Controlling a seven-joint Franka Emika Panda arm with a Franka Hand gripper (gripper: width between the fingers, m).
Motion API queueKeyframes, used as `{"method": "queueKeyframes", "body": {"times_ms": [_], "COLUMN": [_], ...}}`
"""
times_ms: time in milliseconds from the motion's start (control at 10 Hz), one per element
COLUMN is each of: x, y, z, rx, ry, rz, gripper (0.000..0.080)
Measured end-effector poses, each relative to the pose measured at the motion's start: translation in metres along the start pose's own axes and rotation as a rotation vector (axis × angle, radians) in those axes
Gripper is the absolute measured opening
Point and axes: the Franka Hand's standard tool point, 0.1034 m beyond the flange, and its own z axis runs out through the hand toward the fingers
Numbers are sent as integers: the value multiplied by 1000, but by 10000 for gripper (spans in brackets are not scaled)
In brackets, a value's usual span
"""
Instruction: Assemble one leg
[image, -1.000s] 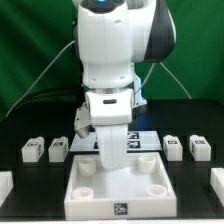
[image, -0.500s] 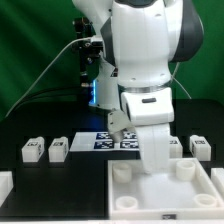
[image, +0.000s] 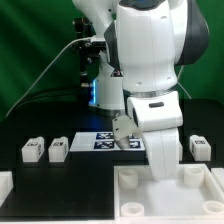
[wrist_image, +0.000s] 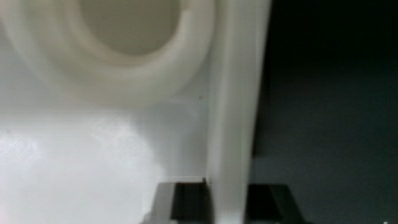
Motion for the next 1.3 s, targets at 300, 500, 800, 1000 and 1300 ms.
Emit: {"method": "queueKeyframes", "body": {"times_ms": [300, 500, 800, 1000, 1300], "x": [5, 4, 4, 4, 3], "y": [1, 0, 0, 0, 0], "z": [0, 1, 1, 1, 1], "rx": [30, 30, 31, 31, 31], "ry": [-6, -6, -6, -6, -6], "rz": [51, 53, 53, 54, 54], "gripper": [67, 243, 578, 635, 647]}}
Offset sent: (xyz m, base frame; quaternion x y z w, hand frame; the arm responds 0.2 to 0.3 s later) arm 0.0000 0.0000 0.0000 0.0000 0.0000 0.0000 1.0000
